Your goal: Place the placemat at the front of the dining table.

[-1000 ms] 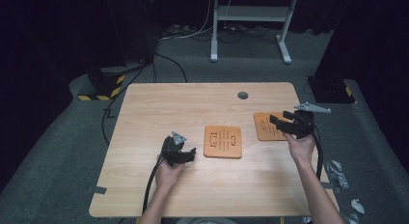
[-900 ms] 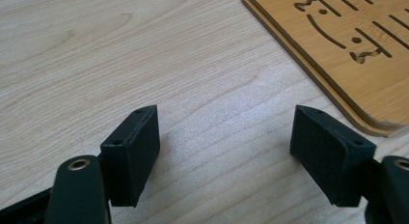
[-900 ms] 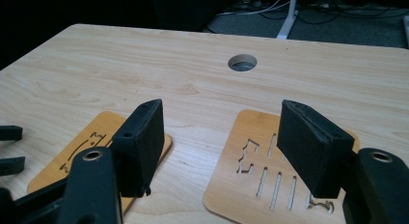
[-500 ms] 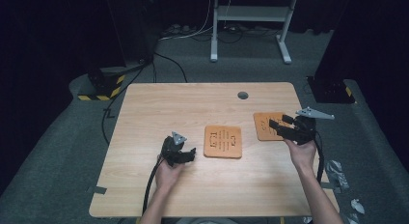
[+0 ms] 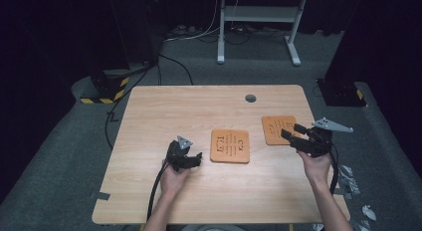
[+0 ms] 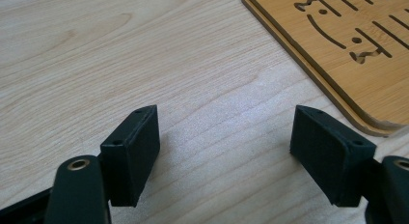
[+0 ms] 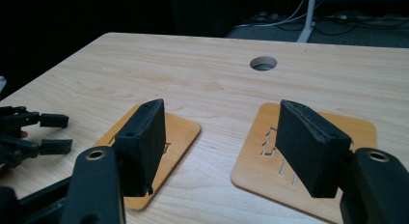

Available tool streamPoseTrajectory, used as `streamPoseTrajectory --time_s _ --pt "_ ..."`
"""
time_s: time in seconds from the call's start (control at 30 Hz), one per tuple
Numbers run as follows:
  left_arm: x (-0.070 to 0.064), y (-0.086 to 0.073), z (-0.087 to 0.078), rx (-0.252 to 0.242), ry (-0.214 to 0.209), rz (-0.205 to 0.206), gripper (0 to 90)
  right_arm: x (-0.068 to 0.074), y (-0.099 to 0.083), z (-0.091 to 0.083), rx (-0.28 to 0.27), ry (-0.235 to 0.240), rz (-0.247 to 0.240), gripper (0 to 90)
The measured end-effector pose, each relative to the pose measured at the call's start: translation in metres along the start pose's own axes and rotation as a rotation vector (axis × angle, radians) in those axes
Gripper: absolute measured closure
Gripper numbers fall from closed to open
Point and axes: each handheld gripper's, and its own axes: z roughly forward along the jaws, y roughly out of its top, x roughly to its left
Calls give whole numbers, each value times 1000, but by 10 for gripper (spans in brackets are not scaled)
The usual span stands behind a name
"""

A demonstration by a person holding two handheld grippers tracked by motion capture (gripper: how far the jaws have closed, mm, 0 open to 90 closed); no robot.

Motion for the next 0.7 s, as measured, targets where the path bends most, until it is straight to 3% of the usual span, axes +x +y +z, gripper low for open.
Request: streamPoseTrajectory --time_s 0.37,0.57,0.7 --pt "0 0 0 -1 0 0 258 4 -13 0 3 10 19 364" --pt "0 0 0 -1 2 0 257 5 -22 -2 27 13 13 365" --pt "0 0 0 1 5 -3 252 6 -26 -5 14 11 4 371"
